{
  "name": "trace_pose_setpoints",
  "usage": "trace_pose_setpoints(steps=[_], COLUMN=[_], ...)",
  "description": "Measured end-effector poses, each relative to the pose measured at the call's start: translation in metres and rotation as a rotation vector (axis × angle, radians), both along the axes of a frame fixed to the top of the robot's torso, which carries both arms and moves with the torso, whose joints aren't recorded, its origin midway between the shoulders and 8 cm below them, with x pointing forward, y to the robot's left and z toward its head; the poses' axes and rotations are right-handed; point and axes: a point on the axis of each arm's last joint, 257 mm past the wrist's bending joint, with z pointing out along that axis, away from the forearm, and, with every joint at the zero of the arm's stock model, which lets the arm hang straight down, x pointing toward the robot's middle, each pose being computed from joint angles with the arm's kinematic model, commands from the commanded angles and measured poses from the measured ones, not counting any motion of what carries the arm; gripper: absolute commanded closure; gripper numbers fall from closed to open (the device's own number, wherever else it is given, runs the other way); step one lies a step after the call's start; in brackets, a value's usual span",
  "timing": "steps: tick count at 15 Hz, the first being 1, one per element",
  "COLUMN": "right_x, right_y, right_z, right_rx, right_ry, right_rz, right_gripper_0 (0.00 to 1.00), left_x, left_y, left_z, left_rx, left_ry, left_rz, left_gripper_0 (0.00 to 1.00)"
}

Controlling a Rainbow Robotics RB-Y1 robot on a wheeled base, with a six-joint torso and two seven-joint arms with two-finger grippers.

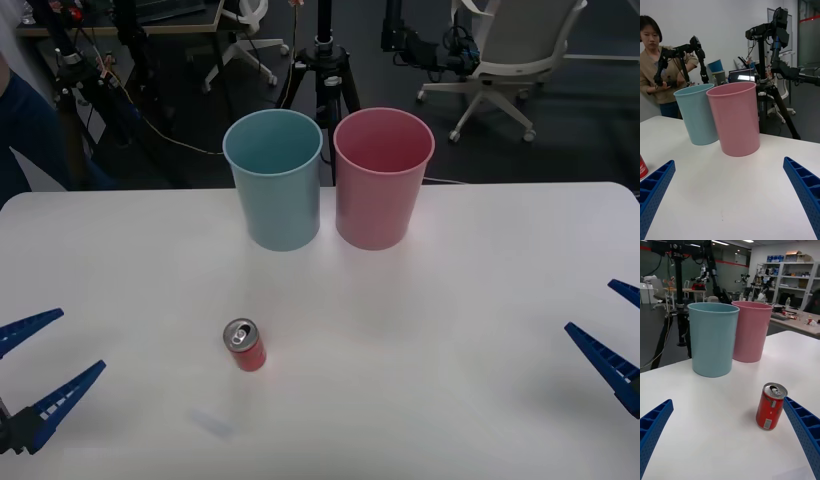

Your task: Grasp the object on the table and drop it into the matching bin: aluminum can to the light blue bin, PET bottle to the pink bin.

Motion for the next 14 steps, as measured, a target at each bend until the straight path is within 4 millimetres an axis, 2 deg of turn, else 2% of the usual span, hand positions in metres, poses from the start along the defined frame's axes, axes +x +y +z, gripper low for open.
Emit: trace_pose_setpoints(steps=[5,8,10,14], right_x=[0.000,0.000,0.000,0.000], right_y=[0.000,0.000,0.000,0.000], right_z=[0.000,0.000,0.000,0.000], right_rx=[0.000,0.000,0.000,0.000], right_ry=[0.000,0.000,0.000,0.000], right_rz=[0.000,0.000,0.000,0.000], right_gripper_0=[0.00,0.00,0.00,0.00], left_x=[-0.013,-0.012,-0.004,0.006], left_y=[-0.004,-0.010,-0.020,-0.055], left_z=[-0.024,-0.042,-0.056,-0.084], left_rx=[0.085,0.122,0.142,0.125], left_ry=[-0.054,-0.081,-0.096,-0.061], left_rz=[-0.086,-0.121,-0.148,-0.229], left_gripper_0=[0.00,0.00,0.00,0.00])
